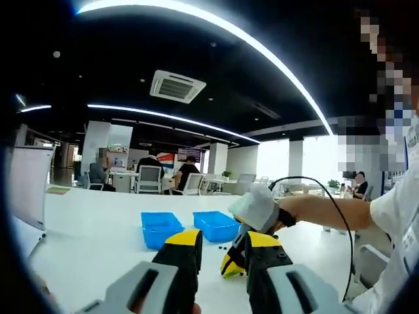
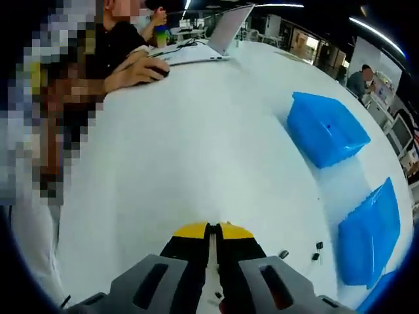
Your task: Pick up the resistors one by one and place each resistor into its matching bin, sorting the parts by color and model until every resistor is separated into the correct bin for its type
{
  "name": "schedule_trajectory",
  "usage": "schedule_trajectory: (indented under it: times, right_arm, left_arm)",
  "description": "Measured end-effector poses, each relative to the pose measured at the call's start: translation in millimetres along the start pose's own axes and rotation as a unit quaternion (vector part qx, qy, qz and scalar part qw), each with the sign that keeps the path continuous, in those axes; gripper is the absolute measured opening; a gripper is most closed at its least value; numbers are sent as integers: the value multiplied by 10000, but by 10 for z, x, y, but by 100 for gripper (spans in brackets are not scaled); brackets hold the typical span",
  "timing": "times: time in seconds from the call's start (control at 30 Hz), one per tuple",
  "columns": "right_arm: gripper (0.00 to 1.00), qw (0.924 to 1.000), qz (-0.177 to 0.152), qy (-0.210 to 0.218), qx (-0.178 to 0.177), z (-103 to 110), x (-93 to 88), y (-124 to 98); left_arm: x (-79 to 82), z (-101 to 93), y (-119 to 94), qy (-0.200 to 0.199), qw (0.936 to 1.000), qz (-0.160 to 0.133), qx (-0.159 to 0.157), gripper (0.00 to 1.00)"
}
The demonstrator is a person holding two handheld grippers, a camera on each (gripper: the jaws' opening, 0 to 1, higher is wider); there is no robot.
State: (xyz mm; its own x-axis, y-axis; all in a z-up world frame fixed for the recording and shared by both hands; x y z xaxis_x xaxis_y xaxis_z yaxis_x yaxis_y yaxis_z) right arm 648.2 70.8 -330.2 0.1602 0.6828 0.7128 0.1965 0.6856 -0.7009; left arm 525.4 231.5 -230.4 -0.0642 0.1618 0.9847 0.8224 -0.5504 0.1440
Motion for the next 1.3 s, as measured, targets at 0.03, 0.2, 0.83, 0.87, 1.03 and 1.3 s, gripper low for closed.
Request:
schedule_trajectory:
  times: [0.03,0.2,0.83,0.87,1.03,1.3]
  right_arm:
    - [7,9997,-163,164,-37,-12,20,-54]
    - [7,9910,-1169,631,-164,-18,169,-463]
    - [7,9195,-3398,1021,-1688,345,-400,-2024]
    - [7,9169,-3438,1023,-1748,369,-455,-2071]
    - [7,8917,-3873,1199,-2014,498,-686,-2306]
    - [7,8704,-4257,1341,-2078,649,-1003,-2561]
  left_arm:
    - [-5,-13,7,17,10000,13,-7,28]
    - [-3,-79,23,64,9999,39,-77,28]
    - [-77,-180,99,36,9992,234,-321,28]
    - [-88,-170,99,23,9991,250,-331,28]
    - [-99,-129,79,-144,9989,230,-384,28]
    - [-104,-107,53,-142,9990,232,-351,28]
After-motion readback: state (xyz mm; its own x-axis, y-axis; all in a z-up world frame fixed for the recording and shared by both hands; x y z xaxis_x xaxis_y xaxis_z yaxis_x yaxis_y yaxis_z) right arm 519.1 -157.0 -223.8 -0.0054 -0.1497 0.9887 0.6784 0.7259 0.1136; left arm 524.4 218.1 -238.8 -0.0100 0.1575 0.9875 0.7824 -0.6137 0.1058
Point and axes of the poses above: the point that each gripper's makers call its tool centre point, and the gripper's own axes: y roughly forward along the fingers, z roughly to its left, x roughly out of its top, the point moved 7 cm from there along -y, roughly backward along the fingers, and after that the axes turned 8 degrees about -z, right-handed, at the moved point
